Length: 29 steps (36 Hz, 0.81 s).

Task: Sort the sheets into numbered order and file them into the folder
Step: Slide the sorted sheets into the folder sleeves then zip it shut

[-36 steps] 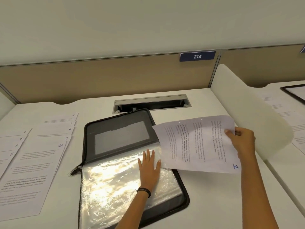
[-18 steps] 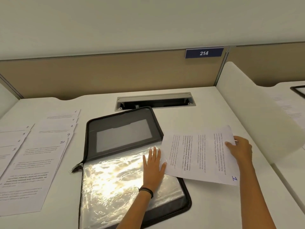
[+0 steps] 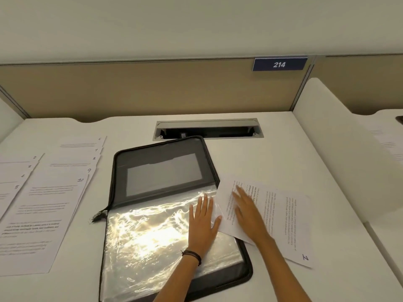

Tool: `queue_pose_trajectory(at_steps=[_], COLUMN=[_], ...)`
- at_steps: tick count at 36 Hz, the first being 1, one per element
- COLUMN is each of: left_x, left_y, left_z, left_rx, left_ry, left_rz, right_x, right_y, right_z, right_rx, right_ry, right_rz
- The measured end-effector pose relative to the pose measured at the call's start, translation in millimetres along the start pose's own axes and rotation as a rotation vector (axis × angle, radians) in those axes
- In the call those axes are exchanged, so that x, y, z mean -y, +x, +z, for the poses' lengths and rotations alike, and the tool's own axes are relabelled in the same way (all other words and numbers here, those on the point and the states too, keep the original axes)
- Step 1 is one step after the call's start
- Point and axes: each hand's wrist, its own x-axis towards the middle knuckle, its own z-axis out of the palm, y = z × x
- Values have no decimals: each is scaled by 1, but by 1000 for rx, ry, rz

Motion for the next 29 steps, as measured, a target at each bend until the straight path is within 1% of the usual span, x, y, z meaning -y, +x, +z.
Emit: queue_pose_trajectory(at_steps=[4,10,14,20,24,29], left_x=[-3,-2,-3,-10,-14,-14], left_y=[-1,1,0,-1,4,13], left_z=[-3,-1,-3,-21,-39,-49], left_rx=[16,1,-48,-82,-167,-178], left_ry=[-22,-134,-245,-285,-328,-381], left_rz=[-19,-47,-91,-113,-188,-231], right_x=[2,-5,-7,-8,-8,-10], right_y=[3,2,-3,-7,-9,-14], right_z=[25,38,38,39,37,36], right_rx=[159,234,253,251,256,263], right_ry=[-65,-114,-141,-155,-136,-132], right_rz=[-35,0,-22,-42,-70,-101])
